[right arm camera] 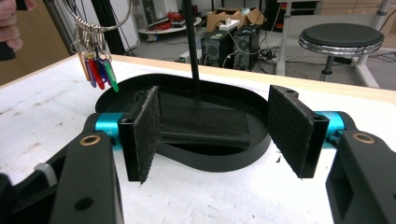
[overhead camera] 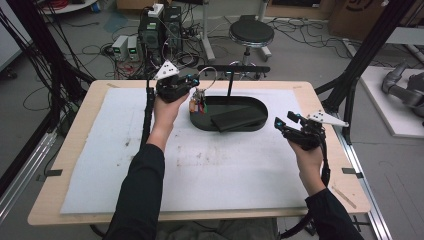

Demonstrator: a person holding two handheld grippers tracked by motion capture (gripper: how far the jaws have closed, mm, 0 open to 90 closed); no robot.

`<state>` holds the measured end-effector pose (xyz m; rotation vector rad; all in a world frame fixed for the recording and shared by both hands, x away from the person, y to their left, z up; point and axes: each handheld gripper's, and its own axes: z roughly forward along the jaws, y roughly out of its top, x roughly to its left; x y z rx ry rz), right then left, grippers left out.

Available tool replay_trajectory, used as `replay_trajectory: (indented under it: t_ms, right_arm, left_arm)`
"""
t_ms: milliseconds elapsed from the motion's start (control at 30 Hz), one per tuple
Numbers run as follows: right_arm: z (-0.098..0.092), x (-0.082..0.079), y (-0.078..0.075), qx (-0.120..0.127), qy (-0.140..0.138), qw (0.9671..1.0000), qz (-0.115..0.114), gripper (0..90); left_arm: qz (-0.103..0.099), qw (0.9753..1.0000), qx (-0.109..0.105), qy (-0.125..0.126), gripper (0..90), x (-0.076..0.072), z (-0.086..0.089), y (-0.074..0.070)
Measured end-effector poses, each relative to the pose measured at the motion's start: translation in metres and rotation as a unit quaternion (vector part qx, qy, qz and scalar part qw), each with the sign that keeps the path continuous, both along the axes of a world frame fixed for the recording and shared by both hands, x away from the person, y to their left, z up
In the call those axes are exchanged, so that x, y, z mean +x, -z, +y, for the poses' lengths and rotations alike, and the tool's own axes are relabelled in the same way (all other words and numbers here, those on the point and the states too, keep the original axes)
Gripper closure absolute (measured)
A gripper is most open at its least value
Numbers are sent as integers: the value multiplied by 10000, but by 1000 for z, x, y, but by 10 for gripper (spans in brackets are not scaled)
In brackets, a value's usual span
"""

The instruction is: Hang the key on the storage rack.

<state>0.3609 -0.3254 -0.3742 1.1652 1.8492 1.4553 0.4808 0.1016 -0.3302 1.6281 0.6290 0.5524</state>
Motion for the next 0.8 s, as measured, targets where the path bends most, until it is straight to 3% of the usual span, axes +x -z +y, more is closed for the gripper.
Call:
replay_trajectory:
  t_ms: [800]
  right_arm:
    - [-1, -2, -2, 27, 37, 9998, -171, 379]
  left_arm:
    - [266, 9991, -17, -344, 861, 14, -2, 24]
